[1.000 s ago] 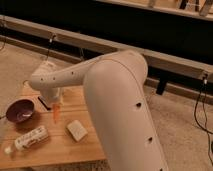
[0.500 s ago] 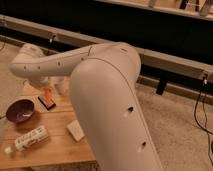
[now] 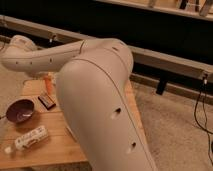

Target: Place the pepper in the ceramic cup

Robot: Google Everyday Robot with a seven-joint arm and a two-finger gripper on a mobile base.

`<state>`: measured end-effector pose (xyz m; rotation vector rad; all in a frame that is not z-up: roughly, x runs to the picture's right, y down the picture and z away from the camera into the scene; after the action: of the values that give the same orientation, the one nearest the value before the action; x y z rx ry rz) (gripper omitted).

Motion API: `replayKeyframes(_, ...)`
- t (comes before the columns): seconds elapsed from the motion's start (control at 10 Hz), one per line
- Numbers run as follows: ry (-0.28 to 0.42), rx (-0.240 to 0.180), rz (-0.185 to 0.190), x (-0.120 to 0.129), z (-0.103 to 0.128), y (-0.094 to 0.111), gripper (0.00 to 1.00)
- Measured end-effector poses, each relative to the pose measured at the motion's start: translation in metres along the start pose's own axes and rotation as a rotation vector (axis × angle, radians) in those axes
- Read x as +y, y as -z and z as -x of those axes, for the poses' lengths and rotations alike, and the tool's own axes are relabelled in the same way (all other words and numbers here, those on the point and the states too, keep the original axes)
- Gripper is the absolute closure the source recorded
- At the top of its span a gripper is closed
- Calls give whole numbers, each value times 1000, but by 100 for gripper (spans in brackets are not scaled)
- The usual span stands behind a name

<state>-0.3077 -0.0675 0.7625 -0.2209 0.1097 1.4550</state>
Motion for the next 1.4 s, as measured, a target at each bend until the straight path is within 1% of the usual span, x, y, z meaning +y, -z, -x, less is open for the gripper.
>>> replayKeyframes(0.3,-28,-18,-16,-14,19,-15,100)
replayKeyframes(0.5,-23,-21,-23,-17,31,-29,100)
replayKeyframes(0.6,-10,-21,-25,-13,39,-37,100)
replayKeyframes(0.8,12,-18,-27,-1,47,-49,100)
replayKeyframes(0.9,33,-18,-24,12,54,-56,100)
replayKeyframes(1.2,61,-24,-33,27,72,-66,100)
replayKeyframes(1.4,62,-28,-46,26,84,-68,100)
